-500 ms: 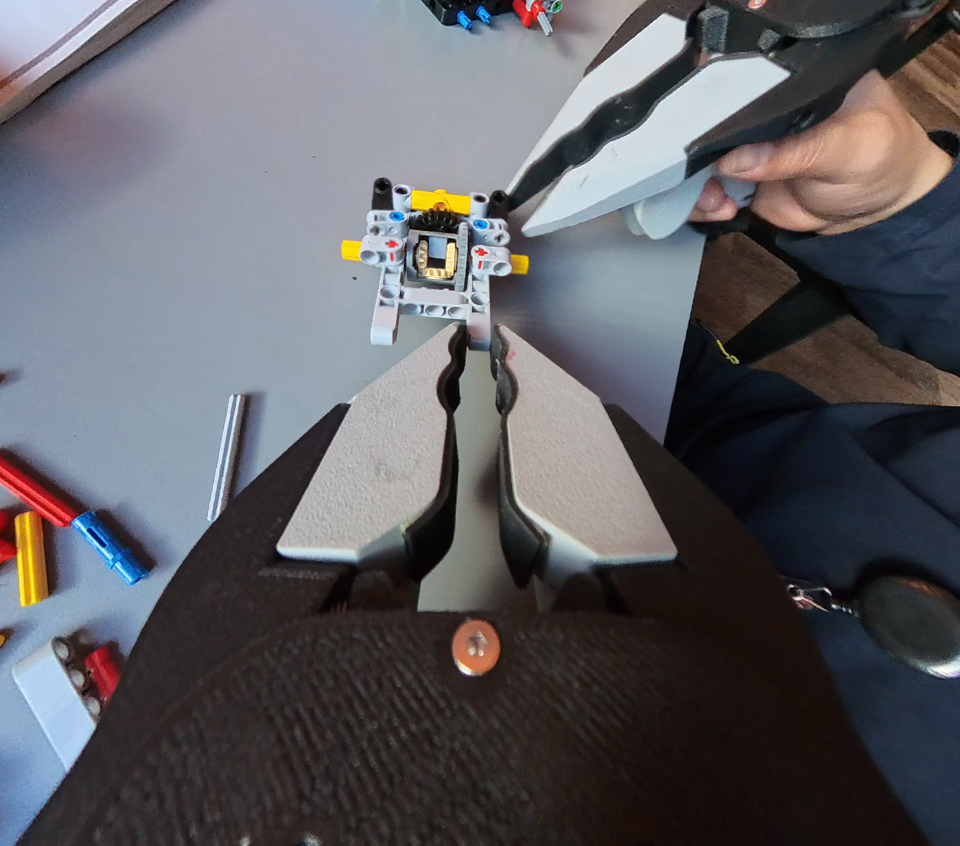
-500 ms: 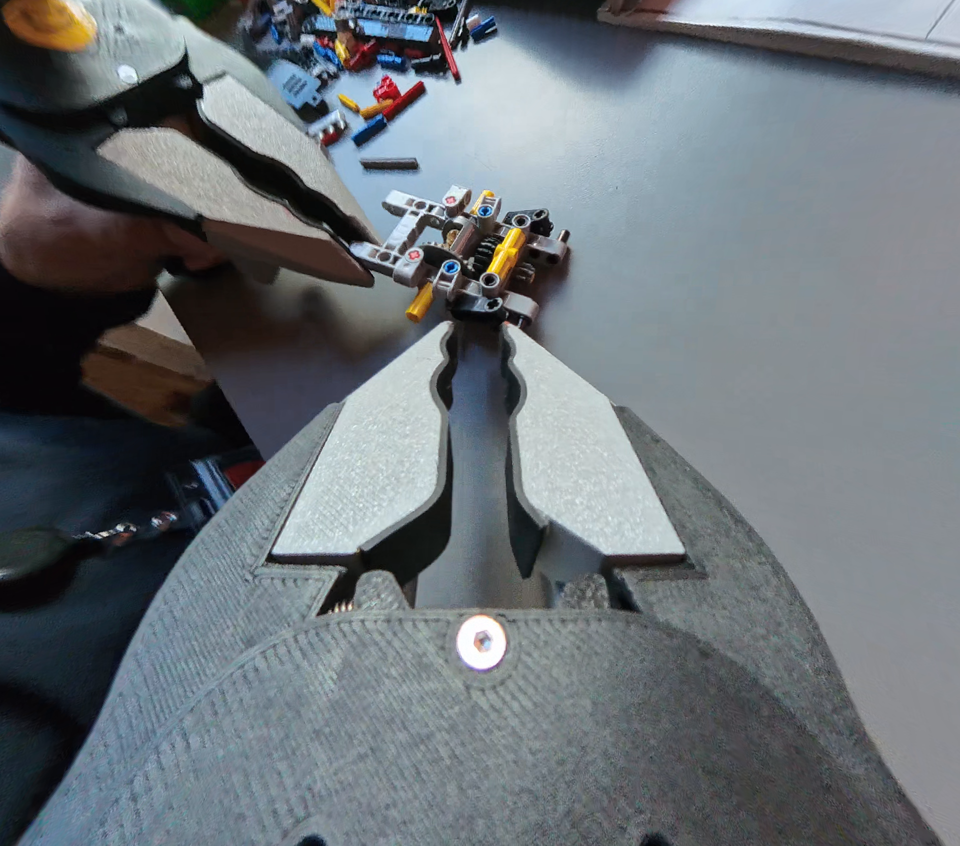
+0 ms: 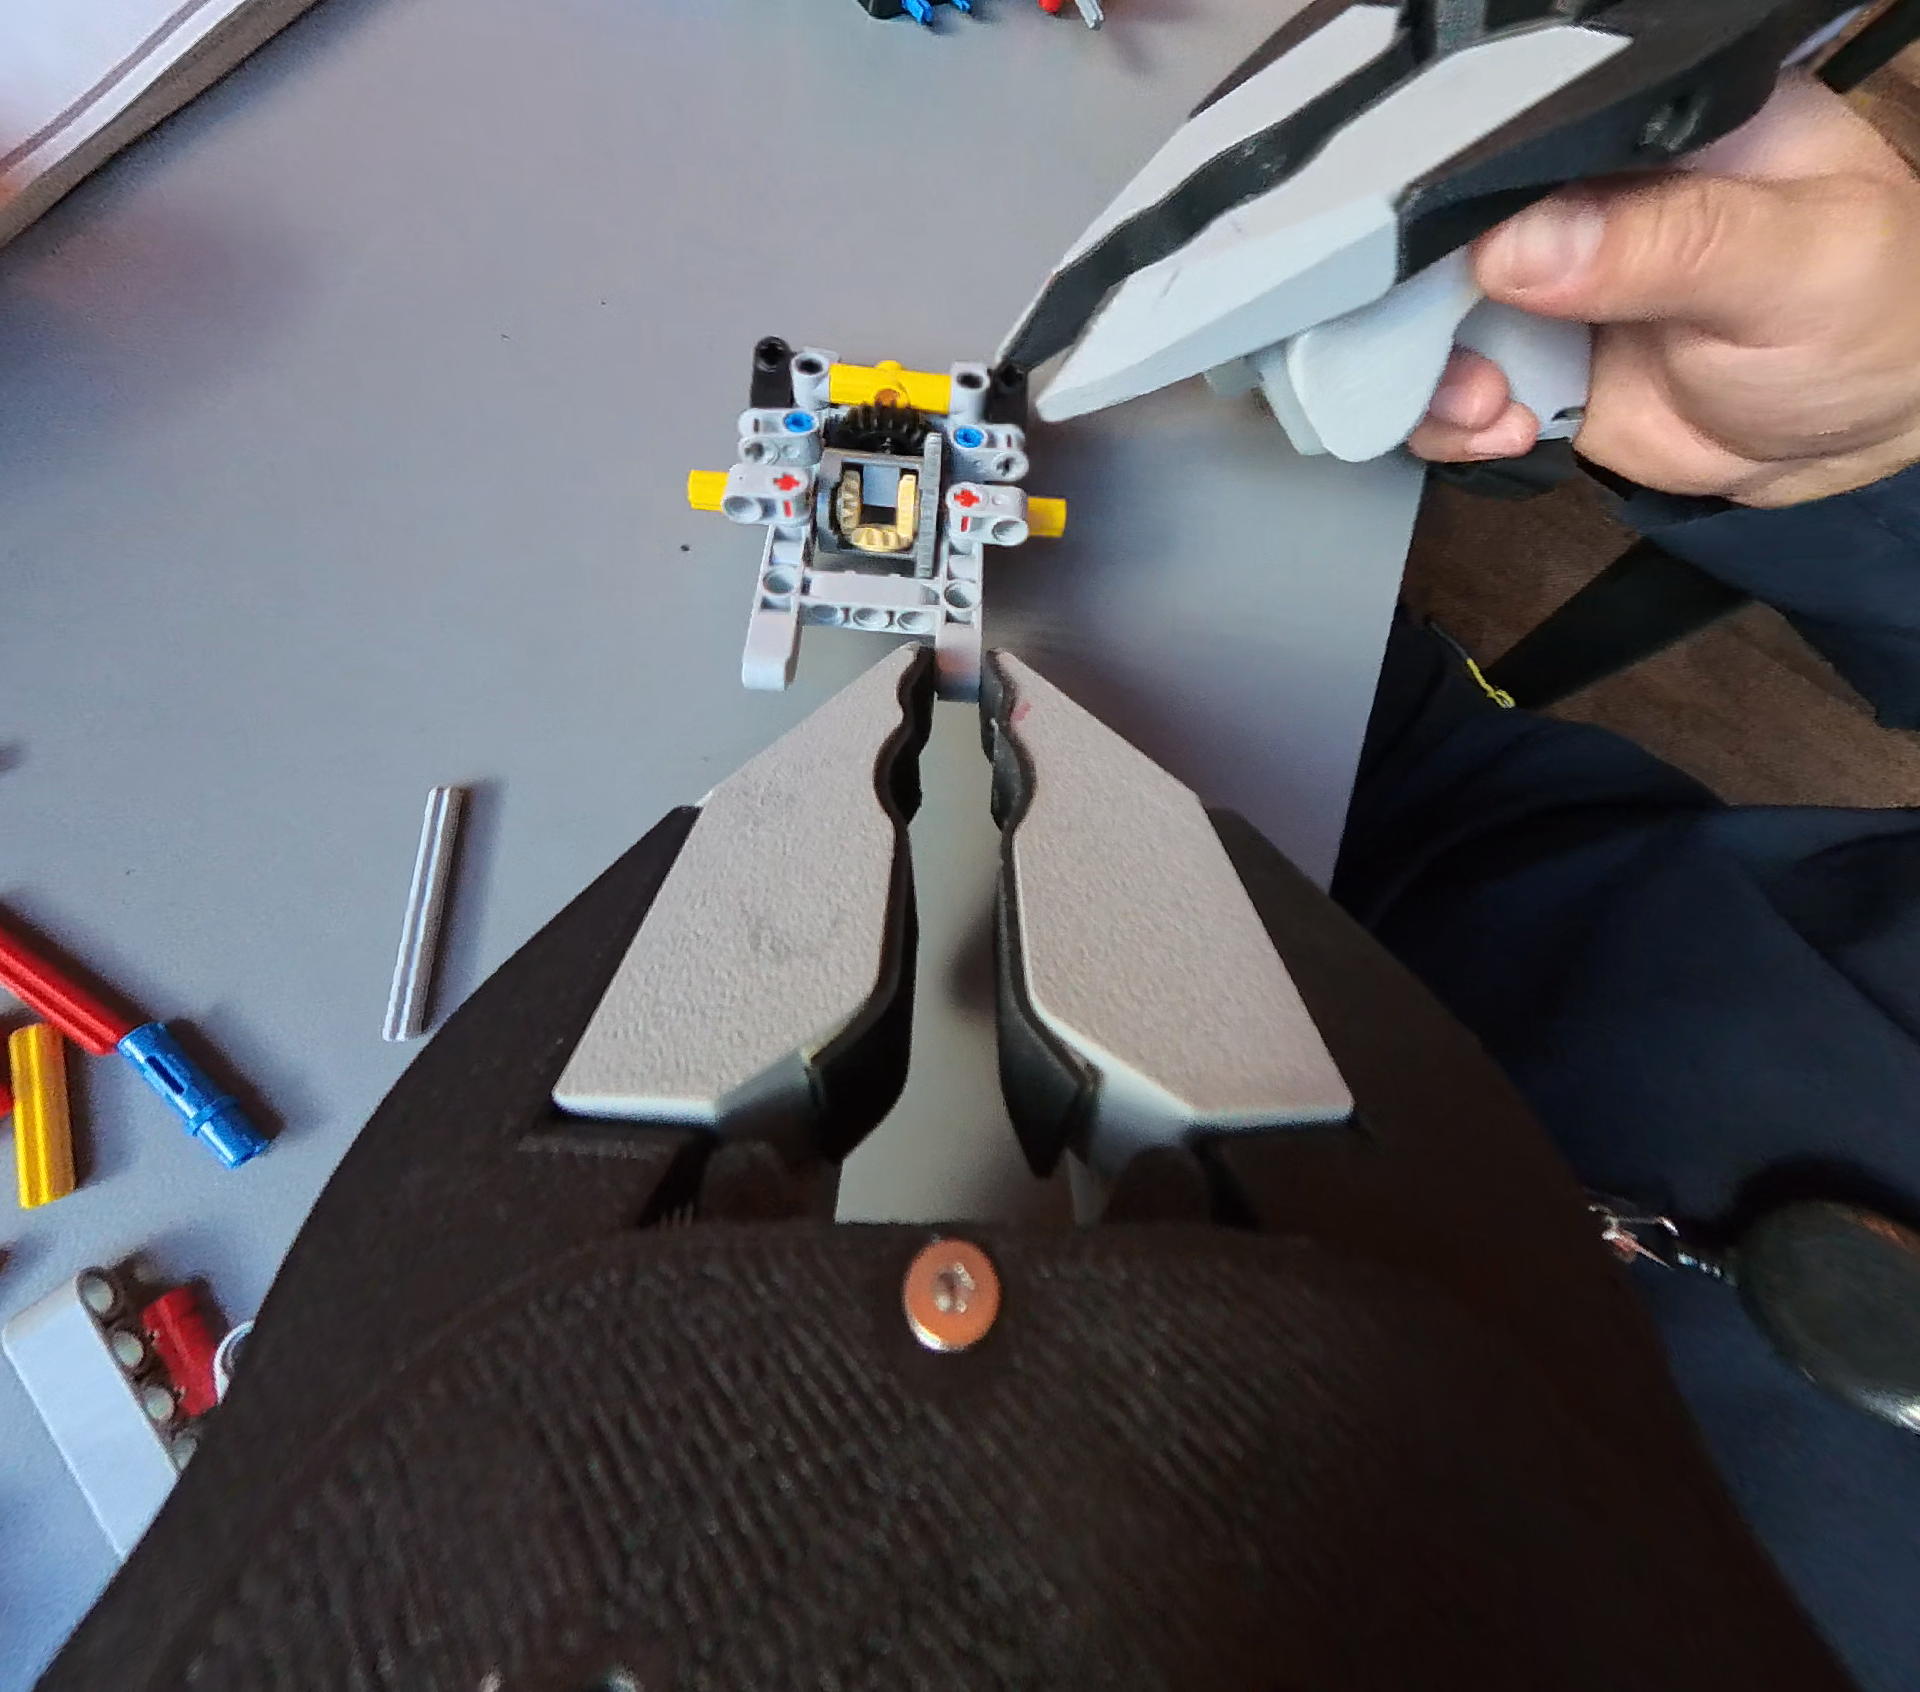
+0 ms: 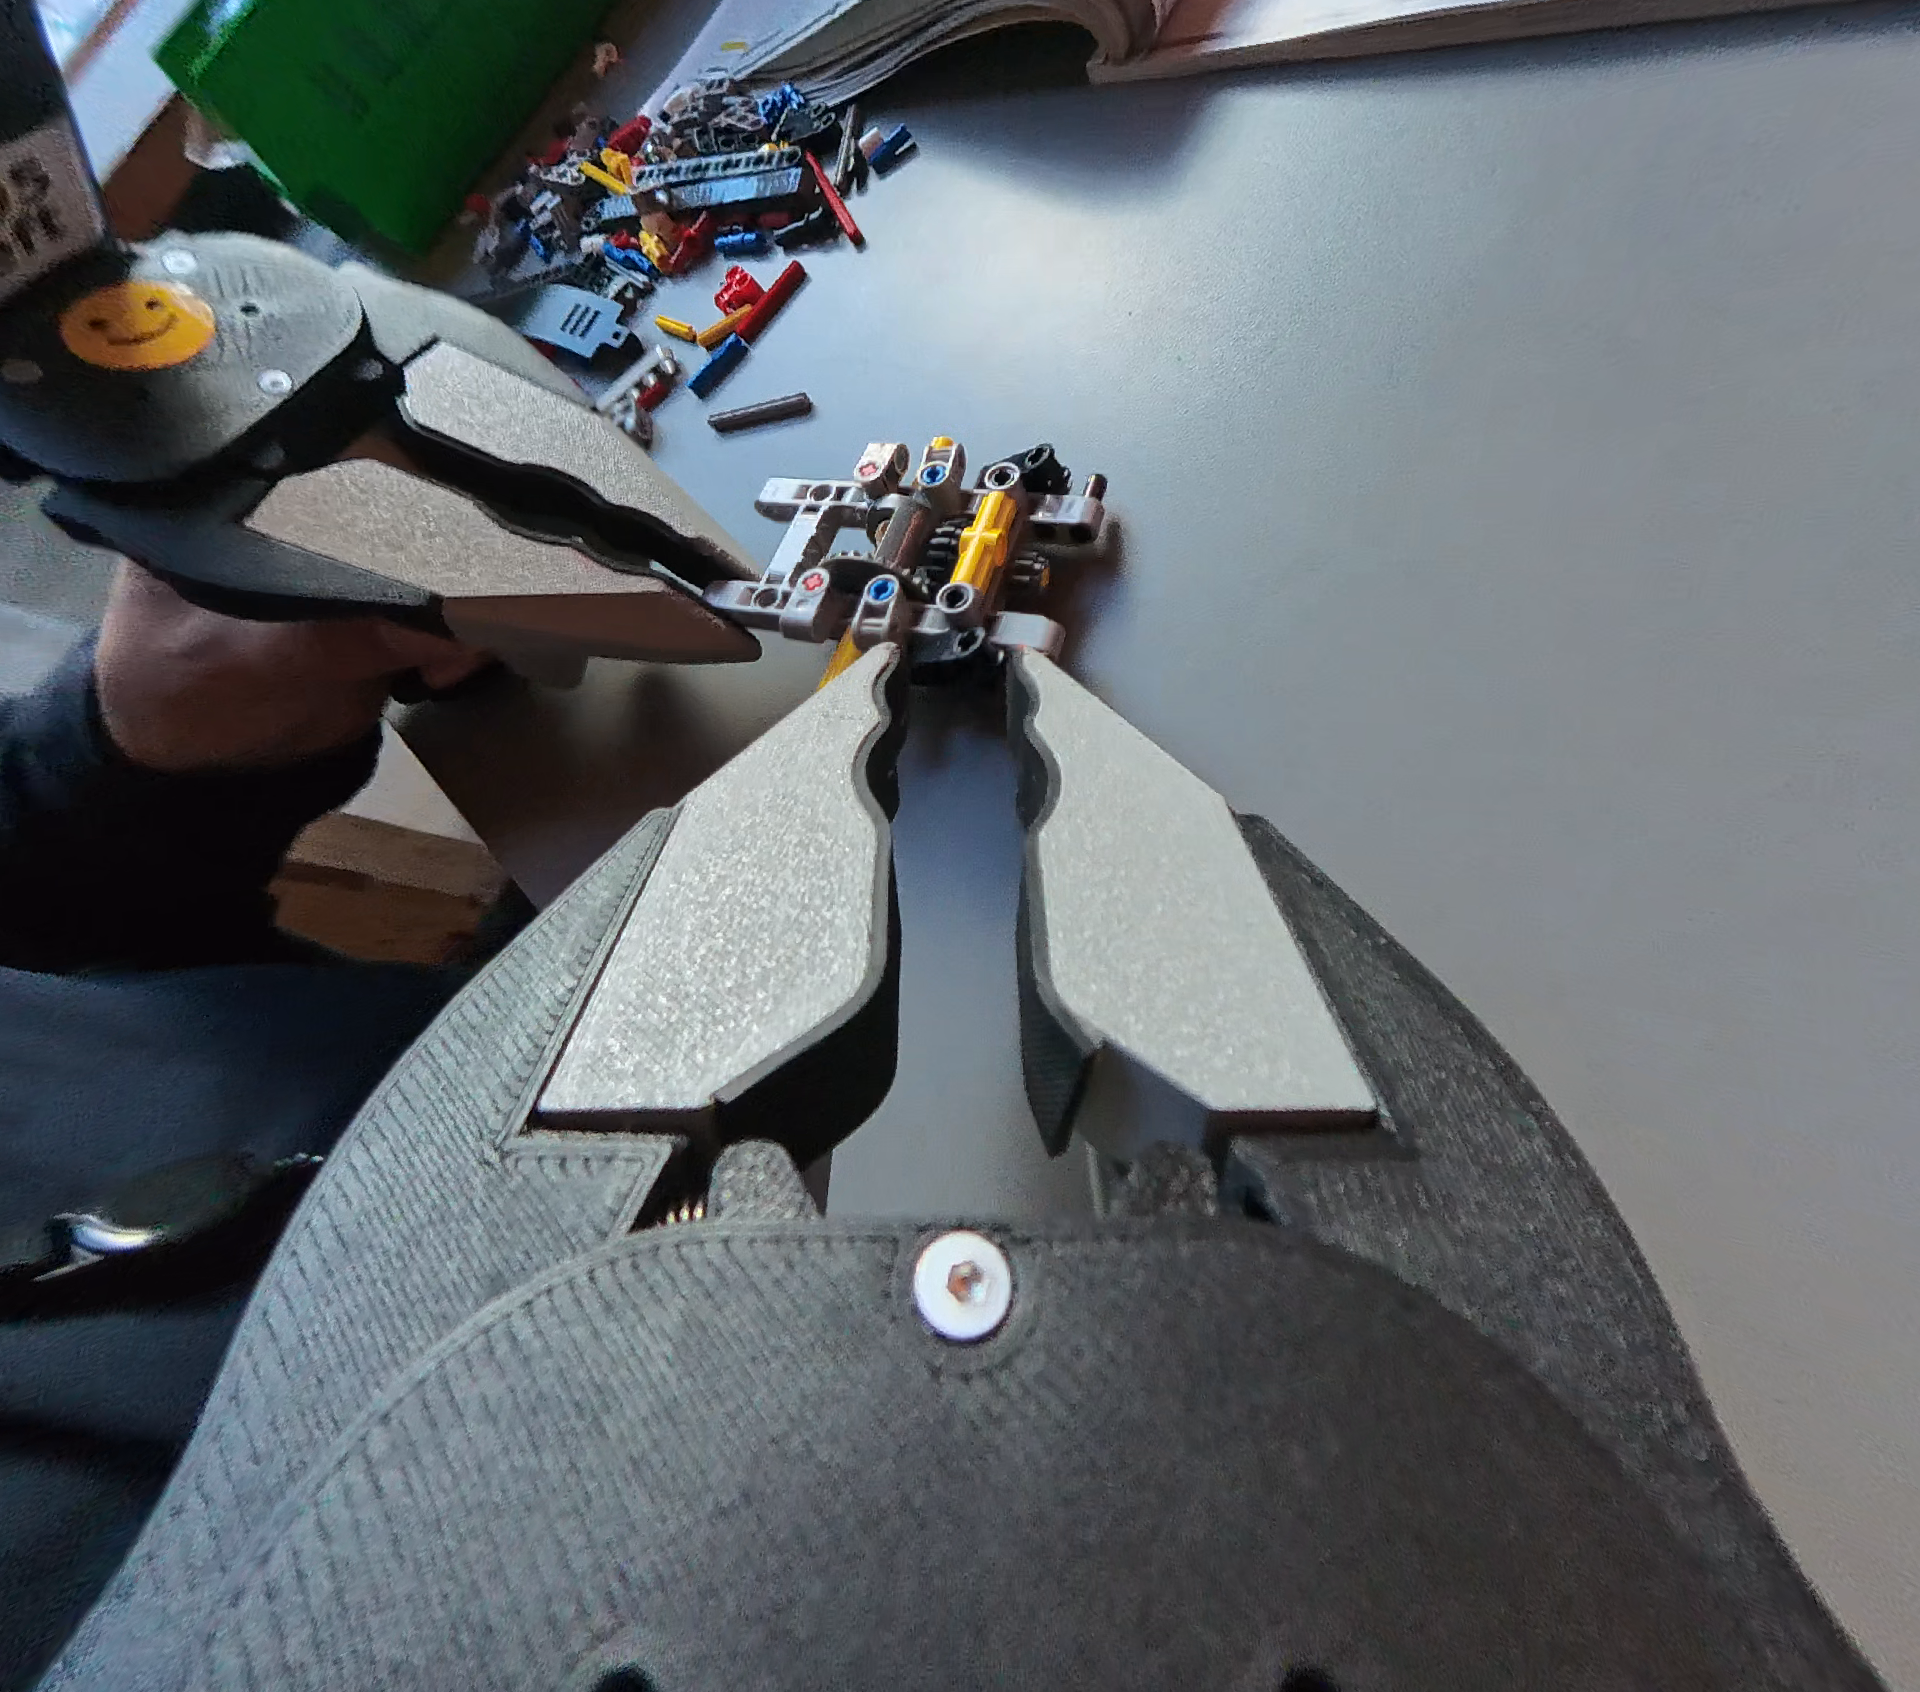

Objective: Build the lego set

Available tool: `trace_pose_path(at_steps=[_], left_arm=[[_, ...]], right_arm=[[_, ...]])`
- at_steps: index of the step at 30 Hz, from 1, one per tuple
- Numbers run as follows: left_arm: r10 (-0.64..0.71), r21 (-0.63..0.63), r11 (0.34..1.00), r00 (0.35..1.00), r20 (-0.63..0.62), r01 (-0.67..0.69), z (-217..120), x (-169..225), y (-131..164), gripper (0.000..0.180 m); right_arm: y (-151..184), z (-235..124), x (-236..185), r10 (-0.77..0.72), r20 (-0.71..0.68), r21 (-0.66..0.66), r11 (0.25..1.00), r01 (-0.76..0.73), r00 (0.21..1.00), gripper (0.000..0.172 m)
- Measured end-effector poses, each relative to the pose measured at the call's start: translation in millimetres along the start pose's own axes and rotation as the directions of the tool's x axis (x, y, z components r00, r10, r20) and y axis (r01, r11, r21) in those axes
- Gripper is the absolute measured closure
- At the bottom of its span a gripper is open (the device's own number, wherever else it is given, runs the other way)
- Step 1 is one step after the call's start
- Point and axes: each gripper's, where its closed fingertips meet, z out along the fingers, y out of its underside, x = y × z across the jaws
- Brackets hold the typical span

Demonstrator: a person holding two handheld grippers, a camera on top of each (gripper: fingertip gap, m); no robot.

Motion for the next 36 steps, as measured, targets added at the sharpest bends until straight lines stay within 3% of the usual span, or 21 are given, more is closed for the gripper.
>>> trace_pose_path(at_steps=[9,16,17,18,23,36], left_arm=[[-0.013,-0.017,1.0,0.999,-0.03,0.012,2,4,2,0.174],[-0.19,-0.022,0.982,0.955,-0.23,0.19,-10,8,-9,0.174],[-0.215,-0.038,0.976,0.941,-0.263,0.213,-11,8,-9,0.175],[-0.242,-0.054,0.97,0.922,-0.303,0.237,-12,9,-8,0.175],[-0.365,-0.098,0.928,0.824,-0.432,0.36,-18,7,-10,0.175],[-0.373,-0.139,0.926,0.803,-0.465,0.35,-20,10,-7,0.174]], right_arm=[[8,2,-1,-0.311,-0.179,-0.052,0.95,0.307,0.933,0.153],[-13,-5,-11,-0.488,-0.287,-0.022,0.864,0.504,0.824,0.155],[-16,-6,-12,-0.506,-0.308,-0.024,0.851,0.525,0.806,0.148],[-18,-7,-11,-0.517,-0.33,-0.028,0.842,0.539,0.79,0.139],[-18,-6,-18,-0.553,-0.312,-0.039,0.82,0.571,0.773,0.146],[-15,-1,-24,-0.6,-0.265,-0.038,0.788,0.614,0.754,0.15]])
